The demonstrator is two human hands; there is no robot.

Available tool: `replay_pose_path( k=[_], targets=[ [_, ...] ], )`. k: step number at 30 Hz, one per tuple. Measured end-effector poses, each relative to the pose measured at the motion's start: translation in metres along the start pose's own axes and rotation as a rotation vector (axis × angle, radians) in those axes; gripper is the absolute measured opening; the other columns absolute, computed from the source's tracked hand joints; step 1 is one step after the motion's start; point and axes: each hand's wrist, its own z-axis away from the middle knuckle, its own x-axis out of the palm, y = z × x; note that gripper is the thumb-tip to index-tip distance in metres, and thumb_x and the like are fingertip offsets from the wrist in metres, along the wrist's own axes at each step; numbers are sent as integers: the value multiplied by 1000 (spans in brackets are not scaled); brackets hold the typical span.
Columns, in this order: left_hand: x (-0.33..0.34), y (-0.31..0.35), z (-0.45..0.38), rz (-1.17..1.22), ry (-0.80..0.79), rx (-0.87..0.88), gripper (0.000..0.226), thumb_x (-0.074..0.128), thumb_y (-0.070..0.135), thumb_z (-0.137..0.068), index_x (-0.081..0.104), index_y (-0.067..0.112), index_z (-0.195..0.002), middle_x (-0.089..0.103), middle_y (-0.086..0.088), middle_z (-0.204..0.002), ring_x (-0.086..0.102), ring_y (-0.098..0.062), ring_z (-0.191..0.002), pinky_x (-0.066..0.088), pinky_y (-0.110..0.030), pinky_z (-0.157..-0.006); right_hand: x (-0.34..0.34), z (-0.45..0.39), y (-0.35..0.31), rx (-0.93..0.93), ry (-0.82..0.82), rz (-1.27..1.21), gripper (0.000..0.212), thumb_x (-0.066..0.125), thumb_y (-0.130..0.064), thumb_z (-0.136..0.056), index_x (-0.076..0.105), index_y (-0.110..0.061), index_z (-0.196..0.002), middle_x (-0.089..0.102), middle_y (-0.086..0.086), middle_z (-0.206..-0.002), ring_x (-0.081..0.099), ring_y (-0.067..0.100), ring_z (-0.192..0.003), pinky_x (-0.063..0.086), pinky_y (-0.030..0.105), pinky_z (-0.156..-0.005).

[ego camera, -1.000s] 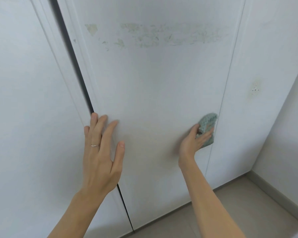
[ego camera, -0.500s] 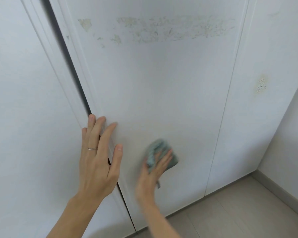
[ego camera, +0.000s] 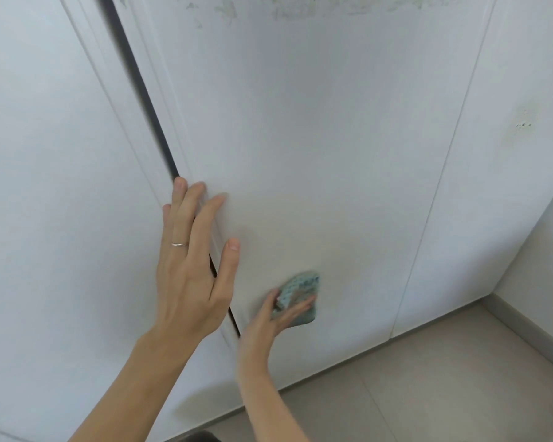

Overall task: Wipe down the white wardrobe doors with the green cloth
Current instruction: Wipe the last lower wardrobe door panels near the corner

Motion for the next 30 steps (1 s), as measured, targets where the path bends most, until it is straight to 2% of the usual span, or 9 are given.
replay_pose_path(
  k=[2,4,7,9,13,18,24,26,30],
  targets=[
    [-2,-2,2,-10,-12,13,48,47,20,-105,47,2,-149,35,-16,-164,12,-27,-162,8,-43,-132,7,39,16,-85,-106,40,78,46,-71,-95,-22,-81,-131,-30,-35,-158,-22,-6,-150,-5,46,-128],
    [-3,-4,2,-15,-26,25,48,47,20,-105,47,2,-150,36,-17,-163,12,-27,-162,9,-43,-132,6,26,13,-106,-125,40,81,48,-64,-97,-22,-79,-133,-30,-33,-158,-24,-6,-149,-8,45,-128],
    [-3,-5,1,-7,-17,28,47,46,19,-105,47,1,-148,37,-18,-162,13,-28,-162,11,-44,-132,-9,-50,-26,-164,66,63,82,51,-32,-107,-12,-37,-159,-16,-12,-169,-9,6,-155,-8,31,-123],
    [-1,-3,2,1,-2,14,46,47,18,-105,48,0,-147,38,-18,-161,14,-29,-162,10,-43,-132,-32,-109,-57,-233,169,45,77,49,-33,-108,-4,-23,-163,-7,-6,-171,-3,11,-157,-4,31,-126],
    [4,-1,5,14,-6,-5,46,47,18,-104,48,0,-147,35,-18,-162,12,-29,-162,8,-39,-131,-65,-171,-79,-196,217,-60,77,43,-55,-101,-1,-40,-162,-4,-13,-170,2,10,-157,8,46,-128],
    [9,-11,35,-15,-101,2,47,49,21,-104,51,0,-147,35,-20,-162,13,-31,-162,20,-57,-128,-46,-140,-26,-114,271,-121,75,47,-44,-106,1,-32,-164,0,-5,-171,9,16,-156,14,45,-127],
    [16,-23,73,-78,-197,18,49,48,24,-104,51,1,-148,31,-18,-167,12,-30,-162,19,-54,-129,-1,17,83,68,-140,71,82,46,-75,-93,-15,-66,-148,-5,-6,-171,6,20,-158,8,52,-128],
    [18,-25,80,-82,-221,22,49,48,24,-104,52,2,-148,31,-18,-167,13,-30,-162,22,-57,-128,-2,12,73,162,-133,-73,89,54,-83,-81,-12,-77,-140,-4,-15,-170,11,17,-157,15,54,-127],
    [23,-30,90,-84,-231,26,47,51,23,-104,52,4,-147,30,-18,-167,12,-32,-162,19,-55,-129,-39,-92,8,45,169,-204,90,54,-58,-93,0,-38,-162,1,-10,-170,15,13,-155,17,35,-126]
  ],
)
